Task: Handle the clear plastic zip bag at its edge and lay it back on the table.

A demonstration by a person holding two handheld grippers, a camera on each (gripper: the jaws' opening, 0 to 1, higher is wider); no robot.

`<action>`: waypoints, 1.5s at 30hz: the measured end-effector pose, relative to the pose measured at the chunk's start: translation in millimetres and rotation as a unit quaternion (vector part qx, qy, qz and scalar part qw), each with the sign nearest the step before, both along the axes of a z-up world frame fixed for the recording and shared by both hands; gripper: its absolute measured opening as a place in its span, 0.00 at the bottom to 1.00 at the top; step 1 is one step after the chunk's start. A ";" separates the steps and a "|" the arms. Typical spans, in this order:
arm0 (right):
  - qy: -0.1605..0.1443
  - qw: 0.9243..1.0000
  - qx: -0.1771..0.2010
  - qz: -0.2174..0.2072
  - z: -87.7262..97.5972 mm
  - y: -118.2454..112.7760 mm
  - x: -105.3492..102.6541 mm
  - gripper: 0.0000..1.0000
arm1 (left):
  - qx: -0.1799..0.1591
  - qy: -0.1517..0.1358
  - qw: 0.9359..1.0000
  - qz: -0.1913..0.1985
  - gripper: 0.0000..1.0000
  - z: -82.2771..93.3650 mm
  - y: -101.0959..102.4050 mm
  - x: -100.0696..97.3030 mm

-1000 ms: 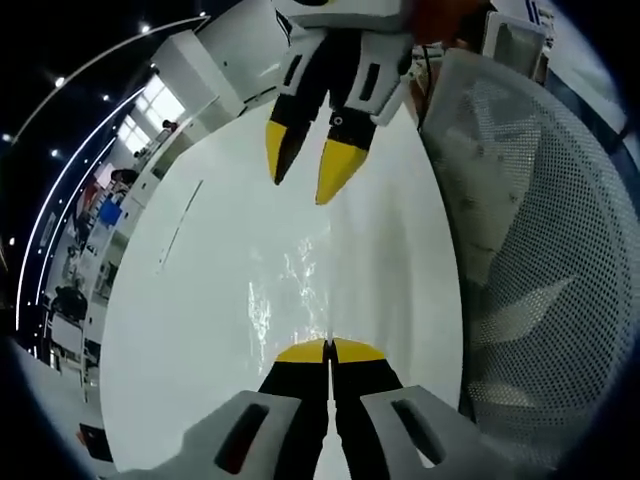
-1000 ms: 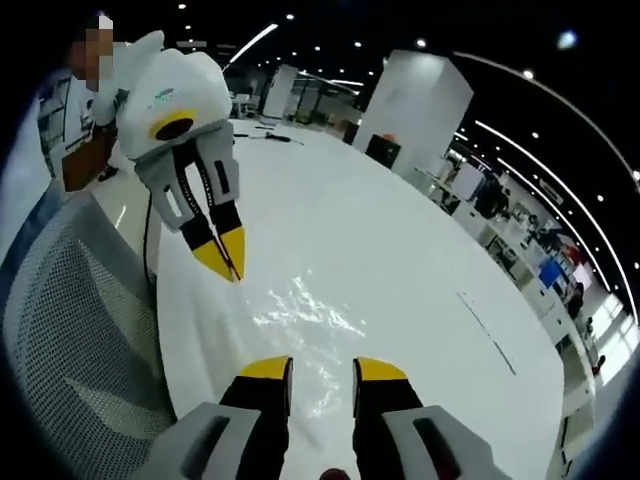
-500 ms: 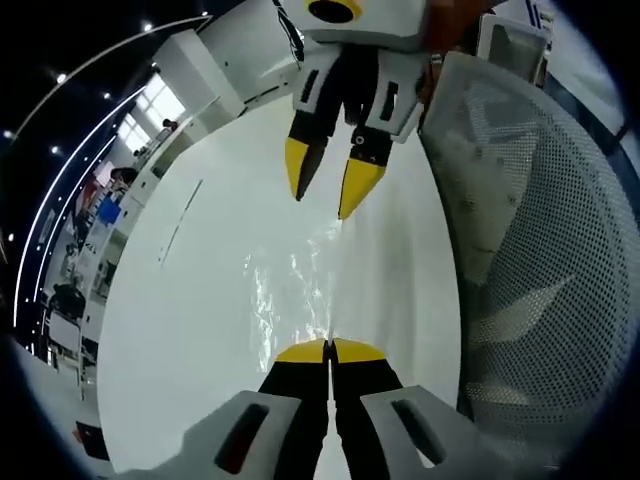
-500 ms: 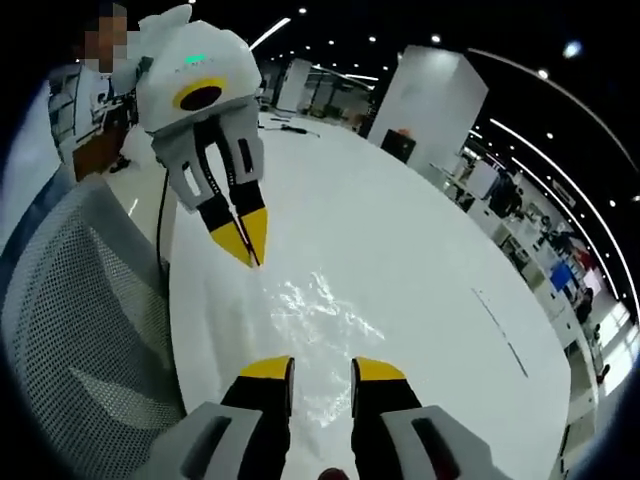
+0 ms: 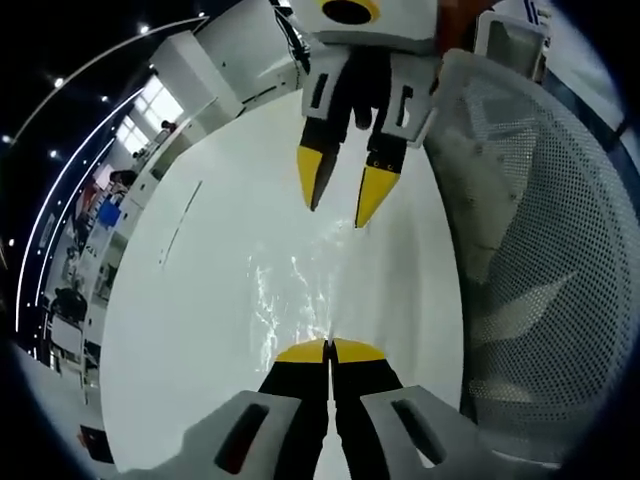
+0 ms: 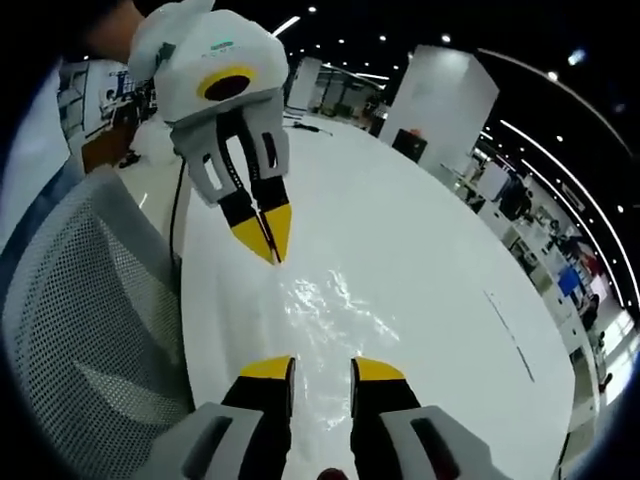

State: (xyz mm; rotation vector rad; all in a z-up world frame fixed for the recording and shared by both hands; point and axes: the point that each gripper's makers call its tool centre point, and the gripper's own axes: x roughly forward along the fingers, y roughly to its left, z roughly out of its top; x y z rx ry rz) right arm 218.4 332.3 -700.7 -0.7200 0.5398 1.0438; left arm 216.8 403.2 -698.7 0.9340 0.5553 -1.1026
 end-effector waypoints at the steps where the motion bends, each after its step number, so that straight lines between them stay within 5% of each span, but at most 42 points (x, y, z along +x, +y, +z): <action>1: 0.002 1.000 -0.001 0.003 -3.8 0.3 0.5 0.19 | 0.000 -0.001 1.000 -0.001 0.00 0.3 -0.4 -0.2; 12: 0.028 0.999 -0.021 0.030 -15.6 9.5 -15.3 0.14 | -0.004 -0.001 1.000 -0.009 0.00 4.2 -5.2 -6.2; 18: 0.044 0.998 -0.014 0.033 -27.2 16.1 -15.2 0.00 | -0.008 -0.004 1.000 -0.014 0.00 6.5 -9.0 -7.5; 45: 0.038 0.999 -0.007 -0.029 -19.0 9.1 6.3 0.00 | -0.068 -0.030 0.997 -0.001 0.06 38.5 -24.3 2.1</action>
